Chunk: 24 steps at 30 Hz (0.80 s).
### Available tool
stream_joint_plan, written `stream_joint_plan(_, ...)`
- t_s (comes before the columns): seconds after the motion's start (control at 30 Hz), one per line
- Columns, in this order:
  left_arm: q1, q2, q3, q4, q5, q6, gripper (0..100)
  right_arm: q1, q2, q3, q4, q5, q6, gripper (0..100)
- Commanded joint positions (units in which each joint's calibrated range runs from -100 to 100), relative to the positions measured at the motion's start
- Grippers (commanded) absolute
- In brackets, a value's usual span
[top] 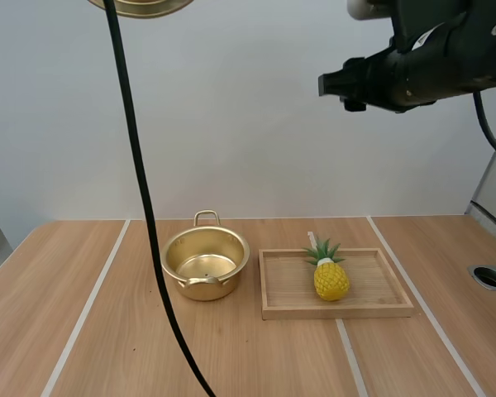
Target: Open the pot, put the pineapple inside, and close it
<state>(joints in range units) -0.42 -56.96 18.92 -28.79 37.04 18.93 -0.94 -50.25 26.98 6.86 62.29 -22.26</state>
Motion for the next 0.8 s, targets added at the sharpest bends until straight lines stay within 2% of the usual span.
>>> stream_joint_plan(0.0,-0.18,-0.3,-0.25,-0.52,-1.2,-0.54,0,-0.29,1.68,-0.56,-0.2,3.28,-0.55,98)
stream_joint_plan(0.77,-0.18,-0.3,-0.25,-0.52,-1.2,-0.54,0,-0.29,7.18,-0.26,-0.07,9.7,-1.71,100)
